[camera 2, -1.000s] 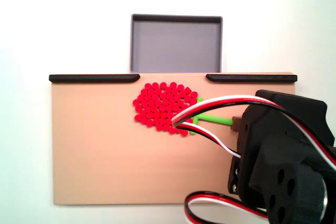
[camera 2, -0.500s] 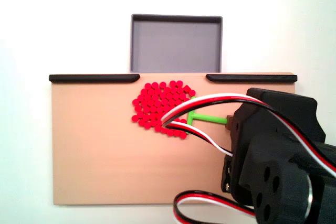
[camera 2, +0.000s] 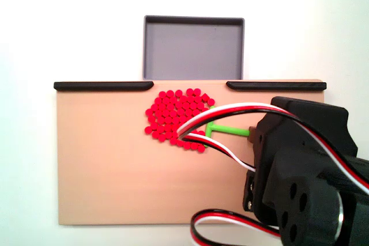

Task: Gather the right side granules

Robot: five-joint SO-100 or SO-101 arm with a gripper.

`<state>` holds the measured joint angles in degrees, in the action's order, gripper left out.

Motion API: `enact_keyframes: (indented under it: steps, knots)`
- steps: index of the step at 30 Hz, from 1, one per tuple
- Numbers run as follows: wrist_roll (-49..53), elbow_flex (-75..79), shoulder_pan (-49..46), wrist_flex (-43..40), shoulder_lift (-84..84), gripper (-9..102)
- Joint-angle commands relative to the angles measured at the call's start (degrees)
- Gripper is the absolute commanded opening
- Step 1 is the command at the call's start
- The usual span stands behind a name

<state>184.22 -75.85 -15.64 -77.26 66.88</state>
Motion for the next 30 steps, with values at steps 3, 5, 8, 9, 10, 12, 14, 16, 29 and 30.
enact_keyframes:
  steps: [3,5,8,9,10,12,14,16,29,30]
  knots:
    - [5.36,-0.18,-1.49,-0.7,3.25,0]
    - [4.57,-0.18,-2.2,-1.41,4.31,0]
    - [0.97,-0.26,-2.99,-2.99,5.98,0]
    - [-1.23,-0.26,-2.99,-3.34,6.59,0]
    - [-4.22,-0.44,-2.99,-3.34,7.29,0]
    - [-10.02,-0.62,-2.81,-4.83,8.7,0]
    - [-18.37,-1.58,-2.37,-5.89,10.55,0]
    - [-29.18,-2.02,-1.58,-5.89,12.3,0]
    - [-73.04,-8.88,7.82,-9.84,21.8,0]
    - [-75.23,-9.05,8.7,-10.37,21.97,0]
